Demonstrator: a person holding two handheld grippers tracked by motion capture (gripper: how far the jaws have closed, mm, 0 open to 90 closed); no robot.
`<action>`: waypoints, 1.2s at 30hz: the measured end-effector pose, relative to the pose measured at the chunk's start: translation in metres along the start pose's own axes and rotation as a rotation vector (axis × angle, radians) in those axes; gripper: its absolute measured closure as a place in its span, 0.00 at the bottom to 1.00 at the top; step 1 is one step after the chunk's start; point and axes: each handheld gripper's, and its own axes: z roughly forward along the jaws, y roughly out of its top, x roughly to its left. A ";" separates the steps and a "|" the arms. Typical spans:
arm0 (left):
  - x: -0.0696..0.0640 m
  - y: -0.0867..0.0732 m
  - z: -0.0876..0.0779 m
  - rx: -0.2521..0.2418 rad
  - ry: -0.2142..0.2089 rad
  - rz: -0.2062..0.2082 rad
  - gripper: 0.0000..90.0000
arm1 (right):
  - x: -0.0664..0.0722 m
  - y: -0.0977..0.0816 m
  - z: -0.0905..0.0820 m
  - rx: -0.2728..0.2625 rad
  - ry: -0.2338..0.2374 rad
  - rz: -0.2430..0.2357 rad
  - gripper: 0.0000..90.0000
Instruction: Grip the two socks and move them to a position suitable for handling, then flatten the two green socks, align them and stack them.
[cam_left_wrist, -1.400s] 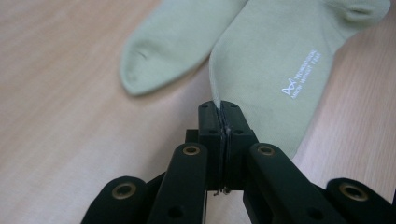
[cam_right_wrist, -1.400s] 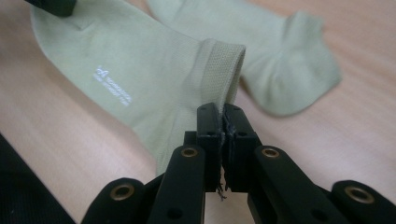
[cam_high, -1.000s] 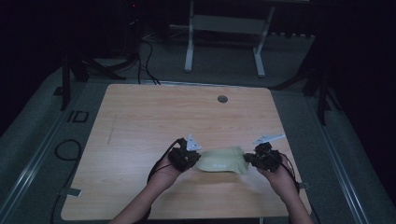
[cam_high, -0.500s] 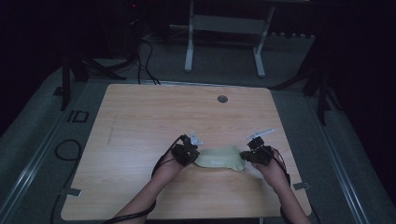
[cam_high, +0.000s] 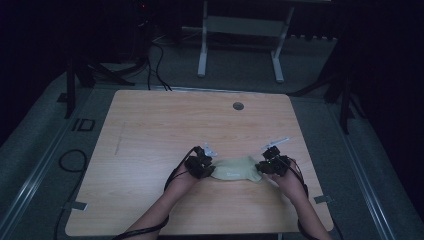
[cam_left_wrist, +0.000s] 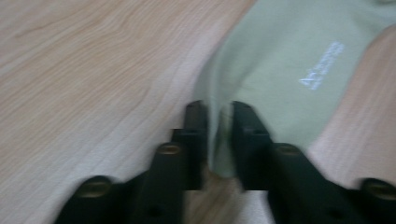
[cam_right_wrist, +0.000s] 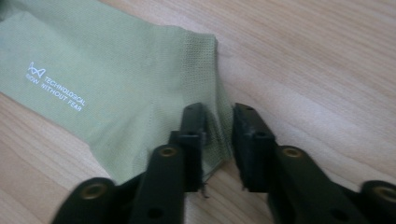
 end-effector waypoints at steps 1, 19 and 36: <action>0.000 0.000 -0.001 0.004 0.005 0.009 0.73 | 0.000 0.000 -0.001 -0.004 -0.002 0.002 0.74; -0.006 -0.014 -0.029 -0.094 0.012 -0.033 0.17 | 0.001 -0.006 -0.024 -0.092 0.103 0.041 0.23; 0.006 -0.041 -0.043 -0.186 0.090 -0.119 0.08 | 0.009 -0.005 -0.031 -0.232 0.098 -0.026 0.15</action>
